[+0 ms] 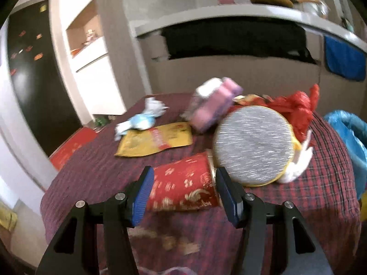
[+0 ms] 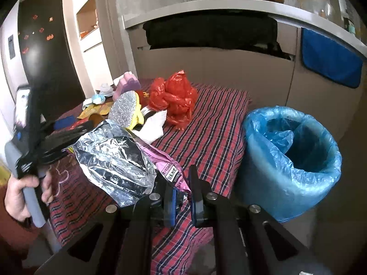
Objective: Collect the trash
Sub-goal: 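Grasp the red paper cup by its rim with the left tool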
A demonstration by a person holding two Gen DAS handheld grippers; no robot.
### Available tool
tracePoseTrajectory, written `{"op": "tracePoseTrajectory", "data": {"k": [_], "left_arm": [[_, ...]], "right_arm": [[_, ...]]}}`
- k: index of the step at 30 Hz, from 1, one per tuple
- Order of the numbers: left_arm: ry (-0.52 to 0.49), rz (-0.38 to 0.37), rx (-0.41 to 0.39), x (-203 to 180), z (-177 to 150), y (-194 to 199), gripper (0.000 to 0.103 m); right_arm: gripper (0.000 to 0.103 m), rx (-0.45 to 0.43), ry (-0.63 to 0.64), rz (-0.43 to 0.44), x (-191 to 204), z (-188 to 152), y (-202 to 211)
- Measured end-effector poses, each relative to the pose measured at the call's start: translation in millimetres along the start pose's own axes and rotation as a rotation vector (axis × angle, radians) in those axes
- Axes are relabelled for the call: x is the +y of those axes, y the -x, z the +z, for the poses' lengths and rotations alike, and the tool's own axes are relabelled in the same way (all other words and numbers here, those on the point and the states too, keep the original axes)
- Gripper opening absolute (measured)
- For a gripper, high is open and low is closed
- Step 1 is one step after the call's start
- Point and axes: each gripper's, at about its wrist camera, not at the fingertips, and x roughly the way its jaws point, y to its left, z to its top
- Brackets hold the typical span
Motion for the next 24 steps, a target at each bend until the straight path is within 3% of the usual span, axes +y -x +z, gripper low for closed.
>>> {"op": "tracePoseTrajectory", "data": {"k": [3, 7, 14, 19, 24], "left_arm": [[0.062, 0.000, -0.013, 27, -7, 6, 0.057], [0.168, -0.115, -0.033, 53, -12, 15, 0.056], [0.109, -0.089, 0.003, 39, -13, 4, 0.050], [0.145, -0.093, 0.010, 45, -20, 1, 0.022], [0.164, -0.096, -0.009, 52, -16, 7, 0.008]], "right_arm": [[0.008, 0.005, -0.003, 0.014, 3, -2, -4], [0.008, 0.009, 0.011, 0.027, 10, -4, -7], [0.008, 0.005, 0.024, 0.018, 15, -5, -5], [0.009, -0.005, 0.019, -0.002, 10, -5, 0], [0.009, -0.014, 0.002, 0.000, 6, -3, 2]]}}
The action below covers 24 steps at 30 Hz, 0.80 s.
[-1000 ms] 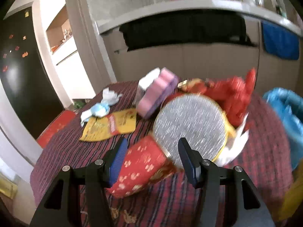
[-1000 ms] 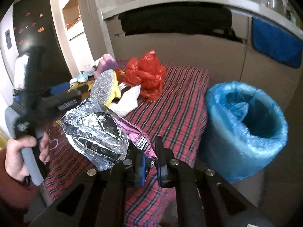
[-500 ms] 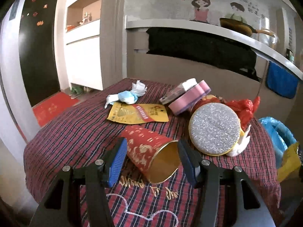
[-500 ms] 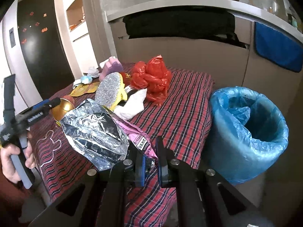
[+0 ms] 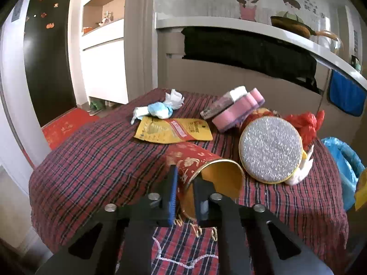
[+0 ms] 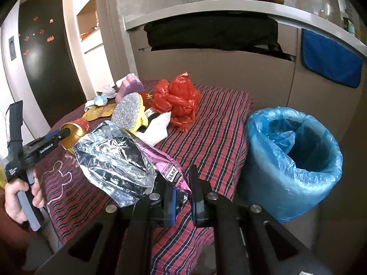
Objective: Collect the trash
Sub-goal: 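Grasp the red paper cup by its rim with the left tool, then carry the foil bag and red cup to the blue bin and release both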
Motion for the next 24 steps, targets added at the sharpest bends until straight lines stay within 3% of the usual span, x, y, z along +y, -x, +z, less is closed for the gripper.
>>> {"op": "tracePoseTrajectory", "data": {"k": [9, 18, 24], "left_arm": [[-0.067, -0.068, -0.098, -31, 21, 41, 0.004], [-0.140, -0.257, -0.211, -110, 55, 91, 0.004], [-0.213, -0.433, -0.247, -189, 79, 107, 0.004]], "right_arm": [[0.009, -0.043, 0.001, 0.000, -3, 6, 14], [0.009, -0.157, -0.016, -0.027, -23, 26, 56], [0.009, -0.252, -0.032, -0.145, -65, 54, 97]]}}
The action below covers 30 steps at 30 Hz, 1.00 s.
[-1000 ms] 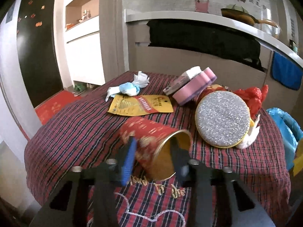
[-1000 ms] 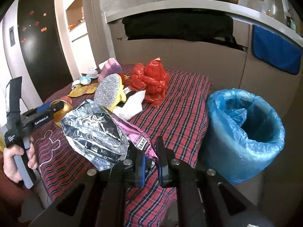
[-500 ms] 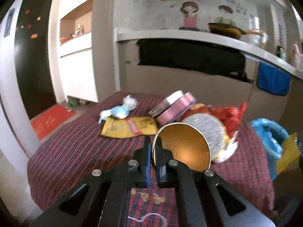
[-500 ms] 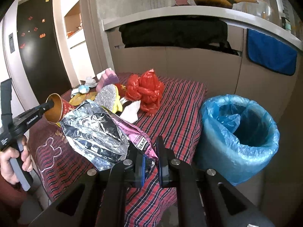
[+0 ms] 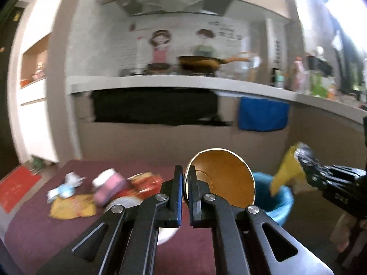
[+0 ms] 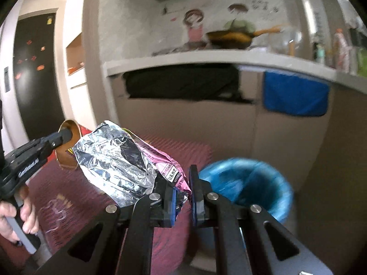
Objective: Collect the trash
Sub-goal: 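Carry the foil bag and red cup to the blue bin and release both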
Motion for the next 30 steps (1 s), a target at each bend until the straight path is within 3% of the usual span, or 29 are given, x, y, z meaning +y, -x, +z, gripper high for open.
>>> {"op": "tracePoseTrajectory", "data": {"k": [9, 15, 30], "left_arm": [[-0.073, -0.147, 0.063, -84, 11, -68, 0.004], [-0.062, -0.178, 0.152, -96, 5, -119, 0.004], [0.006, -0.213, 0.329, -105, -28, -213, 0.004]], "right_arm": [[0.009, -0.015, -0.071, -0.185, -91, 18, 4], [0.009, 0.043, -0.121, -0.189, -123, 12, -24], [0.009, 0.181, -0.187, -0.171, -156, -19, -96]]}}
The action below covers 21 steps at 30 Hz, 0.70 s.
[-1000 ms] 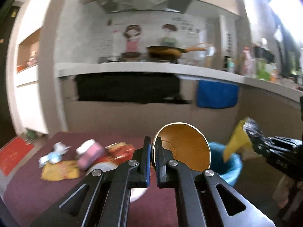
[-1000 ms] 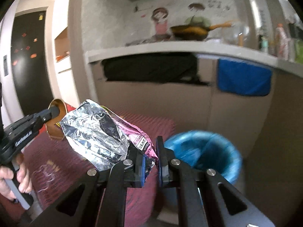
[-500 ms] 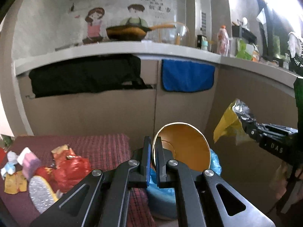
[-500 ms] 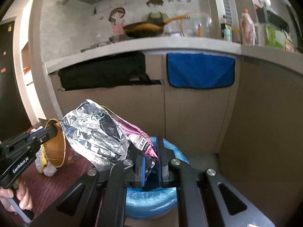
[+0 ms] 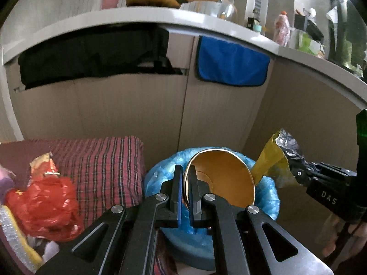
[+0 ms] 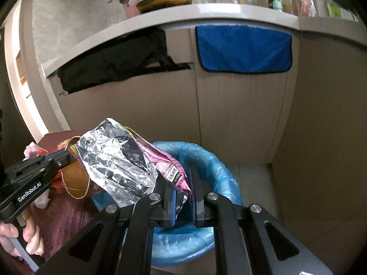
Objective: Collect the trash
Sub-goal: 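Carry the foil bag and red cup to the blue bin and release both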
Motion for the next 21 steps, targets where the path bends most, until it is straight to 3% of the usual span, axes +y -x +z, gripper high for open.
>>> {"op": "tracePoseTrajectory", "data": {"k": [6, 8, 10, 11, 15, 21], "left_arm": [[0.036, -0.030, 0.048, 8, 1, -28, 0.007], [0.038, -0.035, 0.054, 8, 0, -33, 0.021], [0.026, -0.034, 0.070, 8, 0, -38, 0.056], [0.034, -0.052, 0.072, 9, 0, -38, 0.059], [0.082, -0.056, 0.041, 17, 3, -32, 0.059], [0.071, 0.015, 0.006, 27, 6, -7, 0.059]], "right_arm": [[0.012, 0.034, -0.014, -0.003, -7, 1, -27], [0.013, 0.039, -0.021, -0.008, -10, -1, -33], [0.020, 0.045, -0.026, 0.005, -12, -2, -37], [0.022, 0.059, -0.034, 0.024, -14, -4, -39], [0.036, 0.044, -0.029, 0.021, -14, -5, -36], [0.039, 0.036, -0.065, 0.027, -16, -3, -21]]}}
